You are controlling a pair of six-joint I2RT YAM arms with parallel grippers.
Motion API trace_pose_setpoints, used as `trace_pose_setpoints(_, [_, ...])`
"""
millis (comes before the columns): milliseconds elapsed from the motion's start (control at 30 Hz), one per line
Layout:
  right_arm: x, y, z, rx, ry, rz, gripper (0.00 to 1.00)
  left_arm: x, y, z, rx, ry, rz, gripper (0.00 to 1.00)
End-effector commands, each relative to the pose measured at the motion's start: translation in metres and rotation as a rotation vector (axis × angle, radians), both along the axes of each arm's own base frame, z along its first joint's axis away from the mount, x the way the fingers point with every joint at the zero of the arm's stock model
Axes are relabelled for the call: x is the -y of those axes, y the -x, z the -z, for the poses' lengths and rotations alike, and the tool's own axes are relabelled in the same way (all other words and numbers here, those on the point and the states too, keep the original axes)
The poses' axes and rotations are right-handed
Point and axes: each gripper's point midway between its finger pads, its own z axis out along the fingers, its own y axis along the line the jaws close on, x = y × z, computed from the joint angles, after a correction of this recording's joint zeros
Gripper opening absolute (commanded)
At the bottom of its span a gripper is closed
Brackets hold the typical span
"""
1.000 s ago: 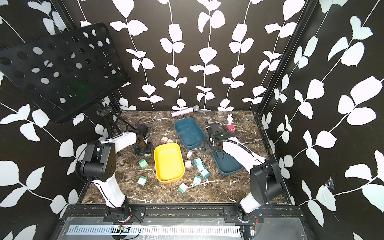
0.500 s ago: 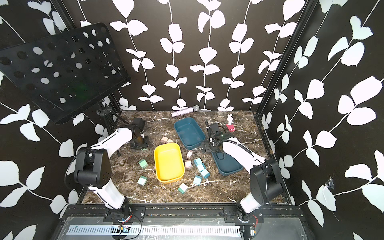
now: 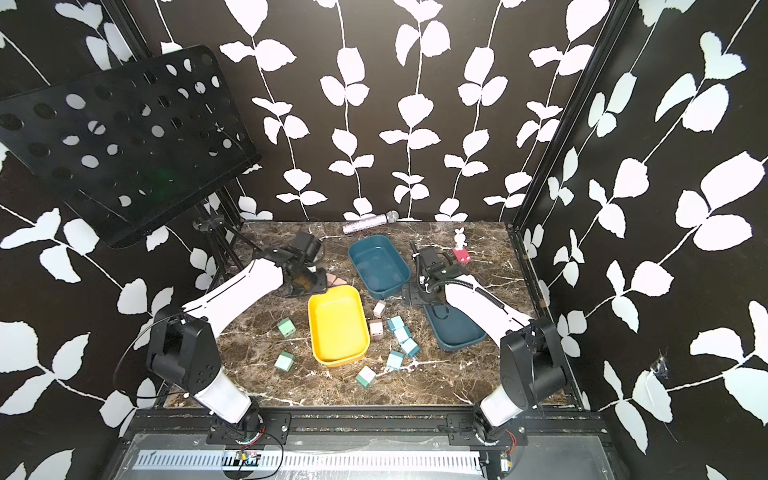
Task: Place the plugs by color into the storage box
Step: Pick up the plug from the center of the board, then place the plug in the storage box.
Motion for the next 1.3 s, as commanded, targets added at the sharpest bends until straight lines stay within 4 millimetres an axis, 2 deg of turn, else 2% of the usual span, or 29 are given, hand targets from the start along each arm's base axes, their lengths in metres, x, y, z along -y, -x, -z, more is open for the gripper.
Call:
trace_pose_setpoints(0, [0.002, 0.007, -0.011, 0.015, 0.002, -0.011, 0.98, 0.021, 0.004, 0.017, -0.02, 0.043, -0.027, 0.38])
trace_pose_setpoints(100, [0.003, 0.008, -0.012, 0.012, -0.002, -0.012, 0.98, 0.033, 0.009, 0.031, -0.036, 0.032, -0.005, 0.38])
trace_pose_setpoints(300, [0.004, 0.012, -0.01, 0.002, -0.001, -0.012, 0.98, 0.033, 0.016, 0.061, -0.068, 0.016, -0.021, 0.38])
trace_pose_setpoints(467, [0.006, 0.015, -0.006, -0.003, 0.003, -0.011, 0.98, 0.035, 0.014, 0.078, -0.08, 0.004, -0.015, 0.38])
trace_pose_setpoints(833, [0.007, 0.017, -0.002, -0.016, 0.011, -0.015, 0.99, 0.054, 0.01, 0.107, -0.131, 0.014, 0.01, 0.44])
trace_pose_setpoints(933, [0.008, 0.019, -0.001, -0.016, 0.014, -0.013, 0.99, 0.056, 0.01, 0.104, -0.132, 0.015, 0.014, 0.53])
trace_pose_setpoints(1067, [0.009, 0.021, 0.0, -0.02, 0.013, -0.006, 0.99, 0.054, 0.012, 0.091, -0.128, -0.004, 0.031, 0.71])
trace_pose_setpoints(1200, [0.009, 0.02, -0.004, -0.014, 0.007, -0.002, 0.99, 0.05, 0.012, 0.064, -0.104, -0.01, 0.043, 0.82])
trace_pose_setpoints(1267, [0.009, 0.019, -0.005, -0.013, 0.007, -0.002, 0.99, 0.049, 0.014, 0.045, -0.084, -0.003, 0.046, 0.83])
